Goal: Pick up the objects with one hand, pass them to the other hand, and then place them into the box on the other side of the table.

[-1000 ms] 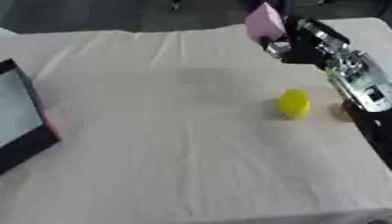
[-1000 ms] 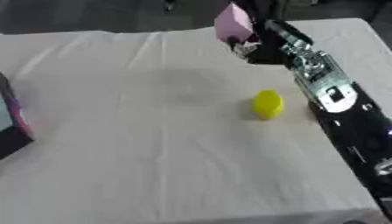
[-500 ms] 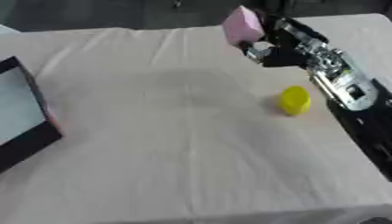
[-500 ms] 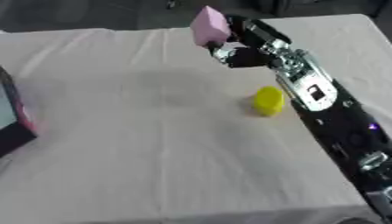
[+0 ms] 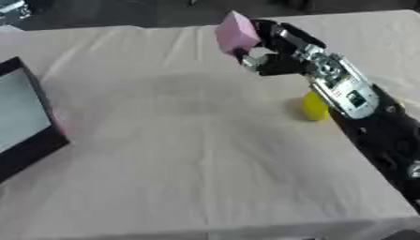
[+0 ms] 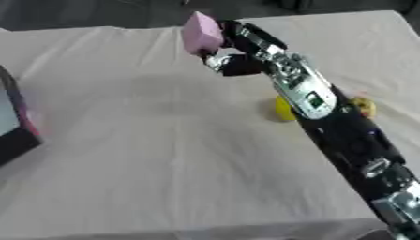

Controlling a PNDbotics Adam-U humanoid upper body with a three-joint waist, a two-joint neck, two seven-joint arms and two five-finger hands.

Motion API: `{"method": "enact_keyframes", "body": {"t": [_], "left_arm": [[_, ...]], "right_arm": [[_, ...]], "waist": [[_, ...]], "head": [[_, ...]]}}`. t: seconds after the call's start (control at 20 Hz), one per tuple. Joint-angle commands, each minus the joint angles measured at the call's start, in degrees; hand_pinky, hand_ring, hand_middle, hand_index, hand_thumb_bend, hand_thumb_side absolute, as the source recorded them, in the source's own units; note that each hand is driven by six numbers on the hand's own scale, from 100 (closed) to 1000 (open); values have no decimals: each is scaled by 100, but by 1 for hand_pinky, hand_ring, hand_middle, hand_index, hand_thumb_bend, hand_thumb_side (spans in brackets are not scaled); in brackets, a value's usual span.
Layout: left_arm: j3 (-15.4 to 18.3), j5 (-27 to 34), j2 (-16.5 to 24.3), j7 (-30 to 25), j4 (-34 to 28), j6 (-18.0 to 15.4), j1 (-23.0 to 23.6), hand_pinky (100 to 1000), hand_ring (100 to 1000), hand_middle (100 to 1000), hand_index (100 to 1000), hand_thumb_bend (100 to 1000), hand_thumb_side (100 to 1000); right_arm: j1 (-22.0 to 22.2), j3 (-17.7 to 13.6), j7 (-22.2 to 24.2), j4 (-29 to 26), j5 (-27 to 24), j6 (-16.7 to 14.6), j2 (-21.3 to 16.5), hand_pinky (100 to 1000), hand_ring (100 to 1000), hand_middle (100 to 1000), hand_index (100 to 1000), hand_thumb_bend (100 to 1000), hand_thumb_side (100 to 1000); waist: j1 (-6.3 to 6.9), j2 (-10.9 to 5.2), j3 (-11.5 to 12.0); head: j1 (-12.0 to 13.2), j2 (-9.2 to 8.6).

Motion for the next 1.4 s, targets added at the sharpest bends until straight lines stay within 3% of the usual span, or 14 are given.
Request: {"method": "enact_keyframes", "body": {"t": [0.05,0.6,0.95,1.4], "left_arm": [[-182,-146,-56,-192,135,35,-232,861,881,893,883,420,604],[-494,-396,-741,-472,776,156,-539,867,884,894,879,407,631],[-545,-652,-1143,-458,1103,308,-579,864,880,888,868,409,626],[-630,-1044,-1623,-478,1517,218,-700,863,880,883,865,451,591]], "right_arm": [[-120,36,-31,-75,58,-6,-21,910,809,484,520,100,282],[-283,281,-55,-138,308,-47,136,908,808,484,521,100,246],[-395,419,-76,-155,488,83,247,907,808,484,521,100,232],[-533,572,-9,-119,812,248,376,900,804,479,517,100,199]], "waist": [[3,-109,23],[11,-49,82],[6,-22,92],[12,33,103]], "head": [[6,23],[17,-4],[-5,0],[16,-45]]}}
